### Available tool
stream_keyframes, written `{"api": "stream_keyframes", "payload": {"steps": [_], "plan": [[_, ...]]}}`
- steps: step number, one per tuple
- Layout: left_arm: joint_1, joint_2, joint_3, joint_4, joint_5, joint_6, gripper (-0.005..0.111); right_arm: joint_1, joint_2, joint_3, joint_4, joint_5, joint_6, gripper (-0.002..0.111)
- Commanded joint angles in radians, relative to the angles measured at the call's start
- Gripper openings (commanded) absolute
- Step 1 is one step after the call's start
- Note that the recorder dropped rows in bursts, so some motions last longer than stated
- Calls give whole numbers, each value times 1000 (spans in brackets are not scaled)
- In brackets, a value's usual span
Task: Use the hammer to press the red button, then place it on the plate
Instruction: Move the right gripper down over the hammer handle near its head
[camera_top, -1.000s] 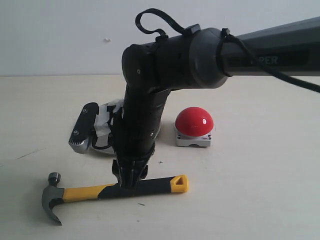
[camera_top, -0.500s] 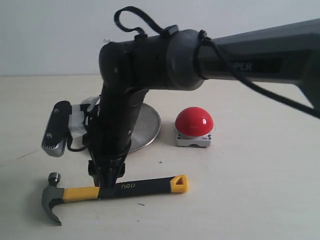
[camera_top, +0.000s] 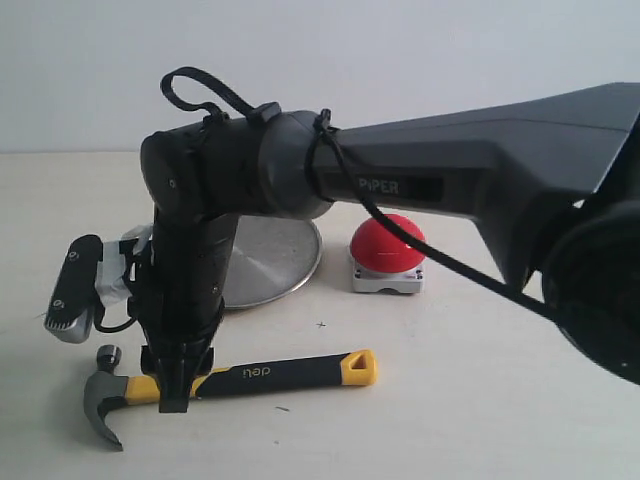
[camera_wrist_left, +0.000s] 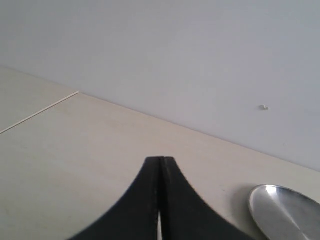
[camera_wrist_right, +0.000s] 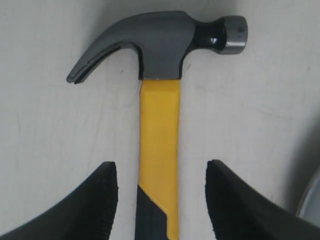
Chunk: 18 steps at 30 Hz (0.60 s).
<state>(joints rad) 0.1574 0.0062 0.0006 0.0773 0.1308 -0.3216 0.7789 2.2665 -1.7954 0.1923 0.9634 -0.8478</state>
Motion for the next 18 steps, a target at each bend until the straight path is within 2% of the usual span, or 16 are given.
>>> {"api": "stream_keyframes", "payload": {"steps": [1, 18], "plan": [[-8, -6, -1, -7, -3, 0, 0, 18, 29, -32, 9, 6, 3, 53], [-8, -6, -1, -7, -3, 0, 0, 24, 152, -193, 0, 88, 70, 53]]}}
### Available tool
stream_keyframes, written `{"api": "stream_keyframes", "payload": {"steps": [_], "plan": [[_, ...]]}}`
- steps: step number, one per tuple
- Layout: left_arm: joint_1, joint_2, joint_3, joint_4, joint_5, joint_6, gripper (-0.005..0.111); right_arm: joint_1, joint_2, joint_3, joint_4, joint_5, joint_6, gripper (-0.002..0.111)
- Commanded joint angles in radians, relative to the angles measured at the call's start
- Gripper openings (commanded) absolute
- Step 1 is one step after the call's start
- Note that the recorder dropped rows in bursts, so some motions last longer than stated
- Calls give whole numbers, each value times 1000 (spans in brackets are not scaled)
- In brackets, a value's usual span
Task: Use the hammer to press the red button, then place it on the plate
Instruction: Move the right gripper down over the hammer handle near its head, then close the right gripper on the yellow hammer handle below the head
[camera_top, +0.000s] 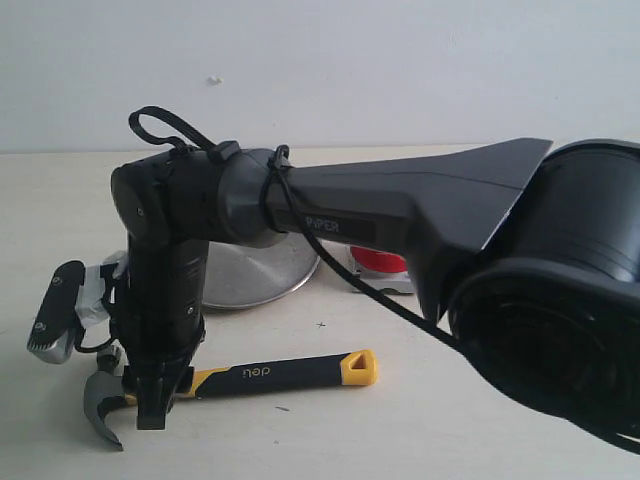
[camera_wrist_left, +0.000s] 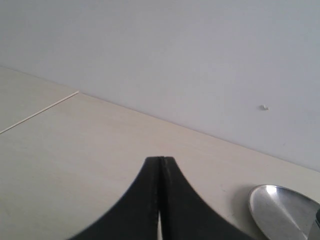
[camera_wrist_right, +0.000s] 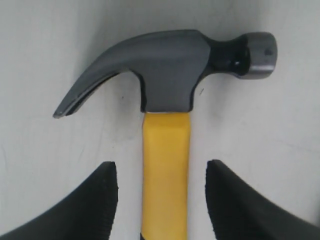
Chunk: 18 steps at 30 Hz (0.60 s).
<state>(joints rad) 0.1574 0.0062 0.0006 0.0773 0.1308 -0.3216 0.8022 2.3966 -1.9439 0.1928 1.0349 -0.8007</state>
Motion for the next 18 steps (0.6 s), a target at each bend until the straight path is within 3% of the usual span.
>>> {"api": "stream_keyframes", "payload": {"steps": [1, 18], "plan": [[-8, -6, -1, -7, -3, 0, 0, 1, 36, -56, -9, 26, 23, 53], [-8, -6, -1, -7, -3, 0, 0, 1, 79, -79, -76, 47, 72, 53]]}}
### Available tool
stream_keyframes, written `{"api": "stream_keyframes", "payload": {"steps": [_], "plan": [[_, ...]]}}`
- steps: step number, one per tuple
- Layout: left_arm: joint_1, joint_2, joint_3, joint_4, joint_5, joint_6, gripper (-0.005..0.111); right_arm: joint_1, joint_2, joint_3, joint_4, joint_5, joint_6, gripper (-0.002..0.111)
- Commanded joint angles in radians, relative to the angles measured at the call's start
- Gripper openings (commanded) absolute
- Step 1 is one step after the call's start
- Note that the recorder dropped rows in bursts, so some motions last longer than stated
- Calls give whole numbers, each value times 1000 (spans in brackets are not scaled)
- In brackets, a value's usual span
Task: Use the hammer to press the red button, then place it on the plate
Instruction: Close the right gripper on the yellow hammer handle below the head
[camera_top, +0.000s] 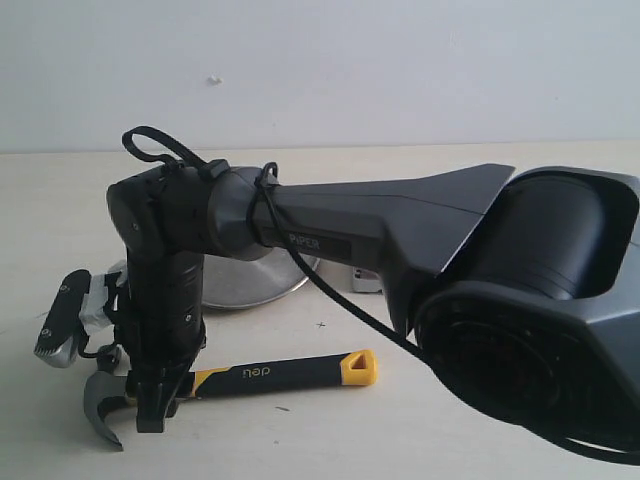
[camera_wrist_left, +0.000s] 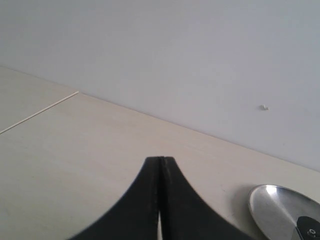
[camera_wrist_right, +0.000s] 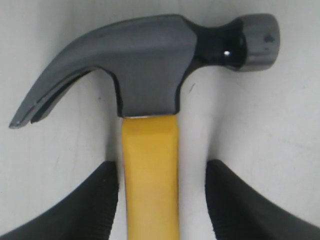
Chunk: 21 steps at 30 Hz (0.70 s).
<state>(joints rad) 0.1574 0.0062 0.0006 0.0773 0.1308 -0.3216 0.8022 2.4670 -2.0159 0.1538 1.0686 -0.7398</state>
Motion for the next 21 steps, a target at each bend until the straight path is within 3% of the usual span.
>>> {"api": "stream_keyframes", "payload": {"steps": [1, 21], "plan": [[-8, -6, -1, -7, -3, 0, 0, 1, 9, -7, -37, 20, 11, 53], [-8, -6, -1, -7, -3, 0, 0, 40, 13, -7, -81, 6, -10, 52]]}}
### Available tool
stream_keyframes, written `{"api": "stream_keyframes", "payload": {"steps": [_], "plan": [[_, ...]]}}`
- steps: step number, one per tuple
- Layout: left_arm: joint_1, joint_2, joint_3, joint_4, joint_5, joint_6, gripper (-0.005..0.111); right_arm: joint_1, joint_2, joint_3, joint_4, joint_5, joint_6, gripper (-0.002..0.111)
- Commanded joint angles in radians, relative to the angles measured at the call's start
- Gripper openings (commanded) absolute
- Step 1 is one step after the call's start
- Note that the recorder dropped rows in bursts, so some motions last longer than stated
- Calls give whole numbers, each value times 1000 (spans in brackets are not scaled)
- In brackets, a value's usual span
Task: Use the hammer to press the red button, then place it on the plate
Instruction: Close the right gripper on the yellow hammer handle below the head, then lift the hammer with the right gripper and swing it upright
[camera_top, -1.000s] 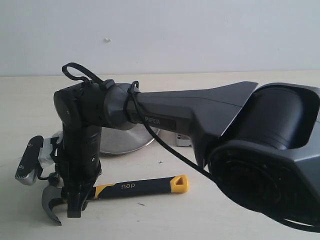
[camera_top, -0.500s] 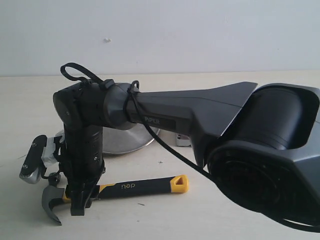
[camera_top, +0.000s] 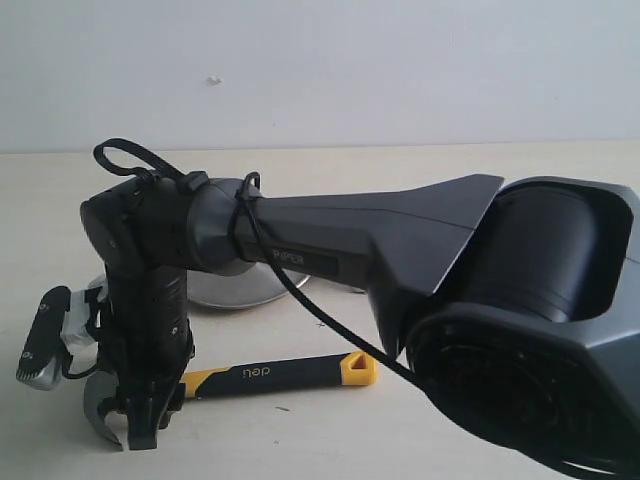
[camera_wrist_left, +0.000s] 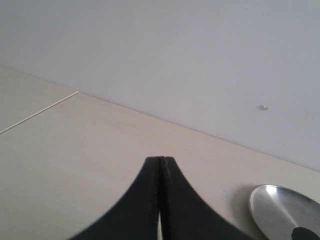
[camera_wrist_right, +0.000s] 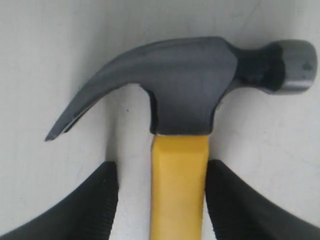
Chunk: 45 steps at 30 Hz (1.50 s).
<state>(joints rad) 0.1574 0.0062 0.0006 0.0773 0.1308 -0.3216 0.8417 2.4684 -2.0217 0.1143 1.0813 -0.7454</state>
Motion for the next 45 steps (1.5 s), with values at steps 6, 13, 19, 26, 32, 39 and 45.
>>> {"api": "stream_keyframes", "payload": {"steps": [6, 13, 19, 26, 32, 39, 45], "plan": [[-8, -6, -1, -7, -3, 0, 0, 1, 12, -1, -63, -10, 18, 18], [-8, -6, -1, -7, -3, 0, 0, 1, 12, -1, -59, -69, 31, 0], [-8, -6, -1, -7, -3, 0, 0, -1, -24, -1, -30, -58, 140, 0], [-8, -6, -1, -7, -3, 0, 0, -1, -95, -1, -40, -42, 240, 0], [-8, -6, -1, -7, -3, 0, 0, -19, -132, 2, -45, -22, 335, 0], [-8, -6, -1, -7, -3, 0, 0, -30, -161, 2, -109, -12, 485, 0], [-8, -6, -1, -7, -3, 0, 0, -42, -240, 90, -127, -77, 557, 0]]}}
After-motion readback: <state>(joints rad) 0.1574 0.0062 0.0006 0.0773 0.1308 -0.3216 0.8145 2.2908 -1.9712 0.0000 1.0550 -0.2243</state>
